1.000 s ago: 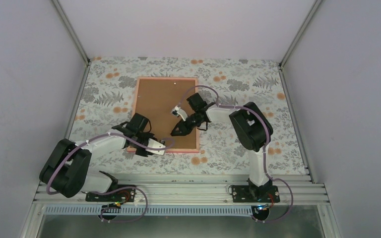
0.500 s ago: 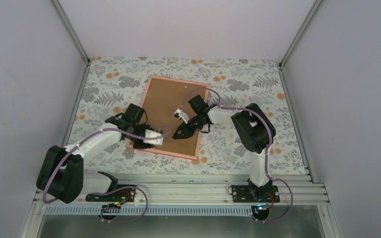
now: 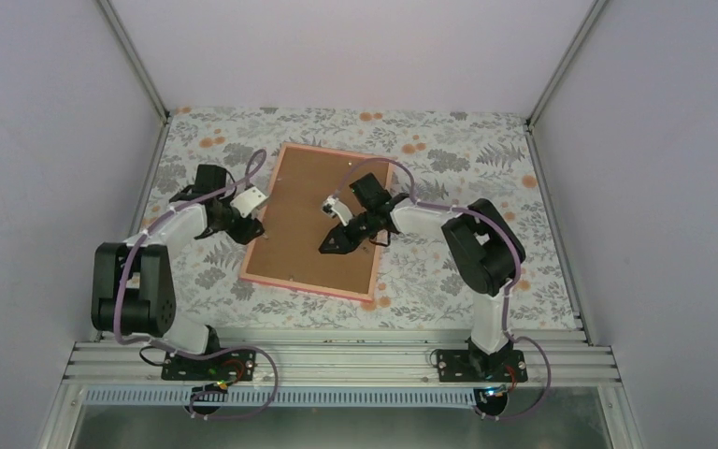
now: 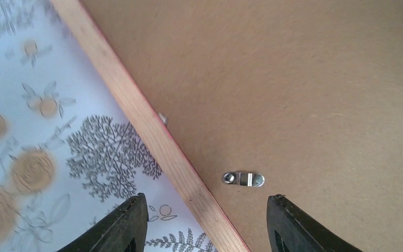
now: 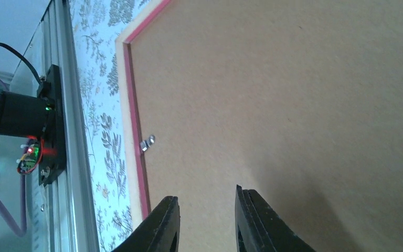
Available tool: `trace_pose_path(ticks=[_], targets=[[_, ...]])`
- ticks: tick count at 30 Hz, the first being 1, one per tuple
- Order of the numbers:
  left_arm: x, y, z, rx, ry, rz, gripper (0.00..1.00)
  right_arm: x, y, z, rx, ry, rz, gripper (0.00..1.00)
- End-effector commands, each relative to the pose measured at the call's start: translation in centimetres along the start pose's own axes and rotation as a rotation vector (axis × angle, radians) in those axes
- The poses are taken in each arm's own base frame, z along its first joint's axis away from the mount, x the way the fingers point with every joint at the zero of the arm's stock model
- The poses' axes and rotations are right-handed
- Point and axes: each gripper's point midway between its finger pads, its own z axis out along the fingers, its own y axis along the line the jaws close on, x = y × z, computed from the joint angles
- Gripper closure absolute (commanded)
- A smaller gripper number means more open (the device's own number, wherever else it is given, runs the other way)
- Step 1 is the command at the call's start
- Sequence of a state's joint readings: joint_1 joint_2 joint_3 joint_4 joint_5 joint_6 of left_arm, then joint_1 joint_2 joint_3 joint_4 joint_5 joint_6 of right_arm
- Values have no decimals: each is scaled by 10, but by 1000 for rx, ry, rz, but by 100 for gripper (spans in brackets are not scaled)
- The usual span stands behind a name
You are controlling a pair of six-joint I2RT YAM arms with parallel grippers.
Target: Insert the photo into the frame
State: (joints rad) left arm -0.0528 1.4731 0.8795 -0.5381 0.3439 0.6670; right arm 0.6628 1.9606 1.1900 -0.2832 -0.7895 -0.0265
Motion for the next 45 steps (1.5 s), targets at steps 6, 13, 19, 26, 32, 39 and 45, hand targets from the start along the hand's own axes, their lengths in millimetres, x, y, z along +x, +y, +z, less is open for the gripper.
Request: trace_pose_path(ticks=[6, 13, 19, 26, 32, 39, 45], targets=[[-4, 18, 20, 17, 11, -279, 42, -3, 5, 35, 18, 11, -66, 74], [-7, 18, 39, 22, 39, -312, 37, 30, -17, 48, 64, 75, -40, 76], [11, 11, 48, -9, 119, -250, 37, 44, -30, 51, 110, 109, -37, 77], [42, 10, 51, -31, 247, -166, 48, 52, -33, 49, 130, 131, -48, 78], [54, 3, 47, -7, 281, -51, 51, 63, -35, 46, 138, 152, -44, 79], [32, -12, 39, 97, 204, -48, 44, 63, -35, 46, 137, 148, -37, 79], [41, -12, 45, 59, 228, -24, 49, 63, -37, 46, 145, 152, -40, 79]])
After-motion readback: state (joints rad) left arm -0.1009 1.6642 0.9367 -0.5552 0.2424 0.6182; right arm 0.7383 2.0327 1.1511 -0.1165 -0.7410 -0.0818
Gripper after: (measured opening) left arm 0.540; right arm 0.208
